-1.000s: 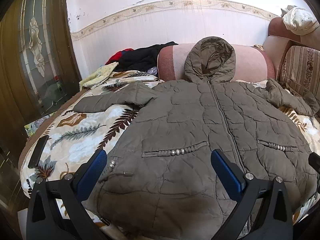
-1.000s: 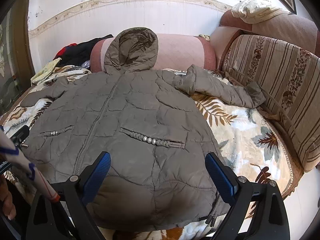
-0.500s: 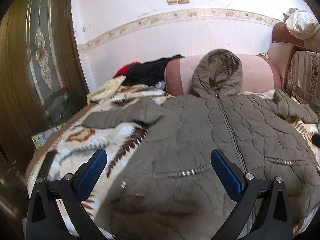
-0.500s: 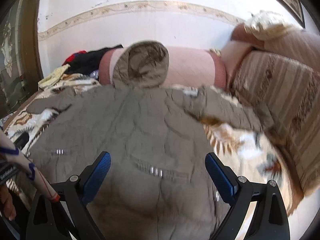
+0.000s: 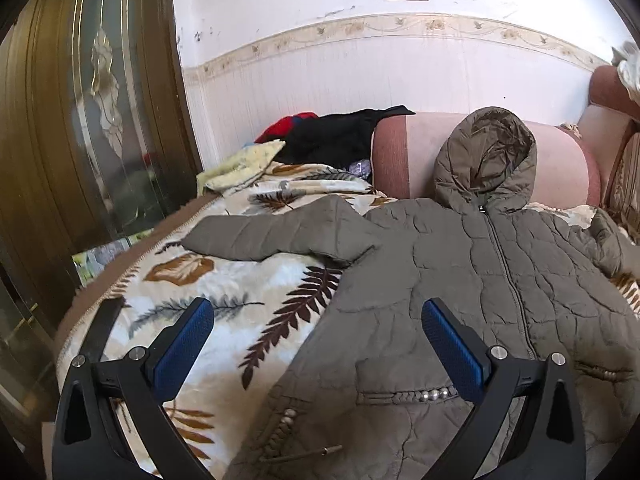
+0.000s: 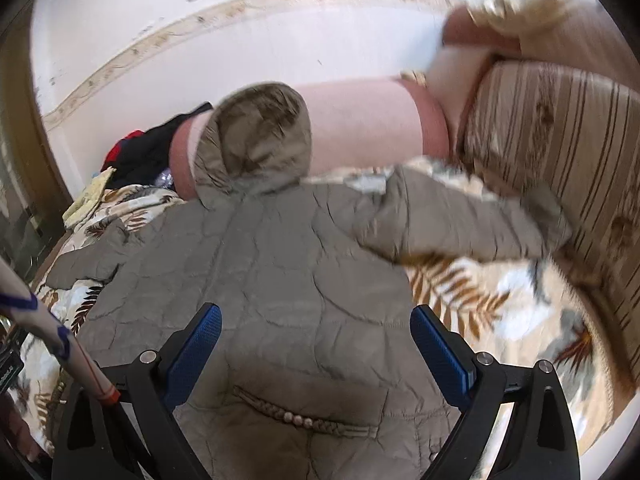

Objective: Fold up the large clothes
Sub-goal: 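Grasp the sleeve cuff nearest the right gripper with the right gripper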

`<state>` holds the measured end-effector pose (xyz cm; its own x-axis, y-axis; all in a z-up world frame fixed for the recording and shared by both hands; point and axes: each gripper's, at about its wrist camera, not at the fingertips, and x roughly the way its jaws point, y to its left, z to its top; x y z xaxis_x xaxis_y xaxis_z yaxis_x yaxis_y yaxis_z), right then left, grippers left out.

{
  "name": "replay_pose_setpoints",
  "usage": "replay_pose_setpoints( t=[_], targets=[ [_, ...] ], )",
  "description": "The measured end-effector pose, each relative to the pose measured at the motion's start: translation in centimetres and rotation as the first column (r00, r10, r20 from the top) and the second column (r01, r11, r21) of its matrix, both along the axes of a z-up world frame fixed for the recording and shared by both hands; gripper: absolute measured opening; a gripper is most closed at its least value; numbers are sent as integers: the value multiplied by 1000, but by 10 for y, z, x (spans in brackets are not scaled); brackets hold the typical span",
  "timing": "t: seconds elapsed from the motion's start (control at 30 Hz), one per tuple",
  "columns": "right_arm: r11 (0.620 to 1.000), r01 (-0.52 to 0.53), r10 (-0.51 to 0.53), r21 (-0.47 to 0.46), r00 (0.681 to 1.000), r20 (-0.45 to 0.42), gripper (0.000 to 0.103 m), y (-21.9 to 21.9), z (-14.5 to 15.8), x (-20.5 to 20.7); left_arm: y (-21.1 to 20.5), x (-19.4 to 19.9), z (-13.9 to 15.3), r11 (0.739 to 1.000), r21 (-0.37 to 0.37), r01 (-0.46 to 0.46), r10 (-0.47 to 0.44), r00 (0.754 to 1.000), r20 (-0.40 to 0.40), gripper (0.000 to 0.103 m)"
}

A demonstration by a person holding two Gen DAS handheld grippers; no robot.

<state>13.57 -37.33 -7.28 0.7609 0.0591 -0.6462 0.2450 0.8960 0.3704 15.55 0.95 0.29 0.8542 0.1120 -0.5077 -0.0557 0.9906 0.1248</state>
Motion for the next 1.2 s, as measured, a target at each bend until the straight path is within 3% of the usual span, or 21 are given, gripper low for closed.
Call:
replay_pose_setpoints(
  t=[0.3, 0.6, 0.77, 0.87, 1.0, 1.07, 1.2],
  targets=[
    [999, -1, 2, 43, 1000, -17, 98, -18, -9, 1, -8, 12, -2, 999, -39, 29, -30, 999, -29, 103],
    [980, 134, -128, 150, 991, -46, 97, -97, -26, 12, -32, 59, 3, 999, -12, 36, -36, 999, -20, 103],
    [928, 318, -308, 197, 948, -77, 94, -173, -42, 8, -30, 74, -3, 998, -43, 49, -52, 997, -65, 103],
    [889, 406, -392, 210, 914, -108, 83, -215, -57, 7, -30, 76, -7, 997, -44, 60, -63, 995, -78, 103],
    [851, 472, -448, 230, 881, -149, 79, -253, -81, 15, -39, 80, -13, 996, -34, 82, -85, 991, -101, 103],
    [824, 484, -453, 295, 875, -170, 78, -268, -101, 21, -42, 80, -16, 995, -34, 91, -94, 990, -110, 103],
    [792, 513, -463, 331, 858, -222, 73, -292, -139, 36, -47, 83, -21, 994, -33, 105, -109, 986, -127, 103]
  ],
)
